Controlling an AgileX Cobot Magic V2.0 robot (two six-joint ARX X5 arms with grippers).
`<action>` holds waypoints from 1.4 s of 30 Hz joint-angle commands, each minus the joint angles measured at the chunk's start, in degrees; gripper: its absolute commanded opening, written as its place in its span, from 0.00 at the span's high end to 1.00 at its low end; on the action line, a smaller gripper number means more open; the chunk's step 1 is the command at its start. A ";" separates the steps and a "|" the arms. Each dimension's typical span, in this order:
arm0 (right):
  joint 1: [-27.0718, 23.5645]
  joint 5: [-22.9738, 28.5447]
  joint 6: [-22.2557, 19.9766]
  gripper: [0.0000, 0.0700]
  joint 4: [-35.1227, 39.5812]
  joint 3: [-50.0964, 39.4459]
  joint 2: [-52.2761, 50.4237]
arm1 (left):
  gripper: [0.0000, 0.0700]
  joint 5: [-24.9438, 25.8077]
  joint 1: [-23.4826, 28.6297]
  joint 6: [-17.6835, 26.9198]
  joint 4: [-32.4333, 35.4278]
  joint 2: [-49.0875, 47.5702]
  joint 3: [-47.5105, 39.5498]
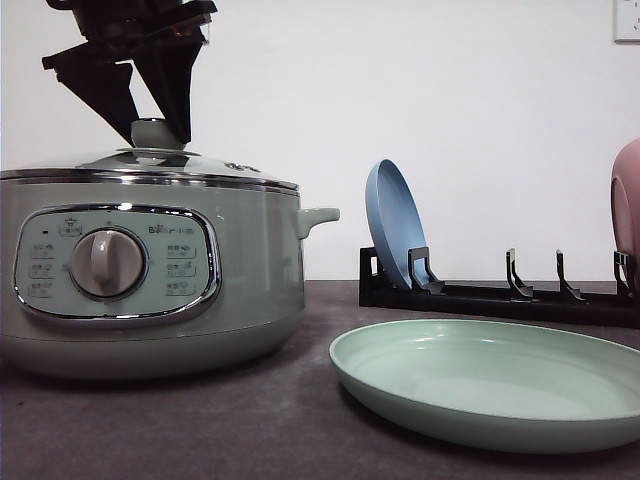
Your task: Transfer potato from steamer to green plate
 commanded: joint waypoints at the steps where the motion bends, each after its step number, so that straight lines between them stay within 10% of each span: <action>1: 0.35 0.35 -0.68 0.51 0.35 0.94 0.50 | 0.73 0.47 -0.26 -0.22 -0.59 0.72 1.41; 7: 0.35 0.32 -0.68 0.51 0.35 0.96 0.50 | 0.99 0.47 -0.26 -0.17 -1.83 0.74 1.41; 42: 0.35 0.25 -0.63 0.51 0.37 0.96 0.50 | 0.99 -7.74 10.09 -0.48 -3.48 -20.55 1.63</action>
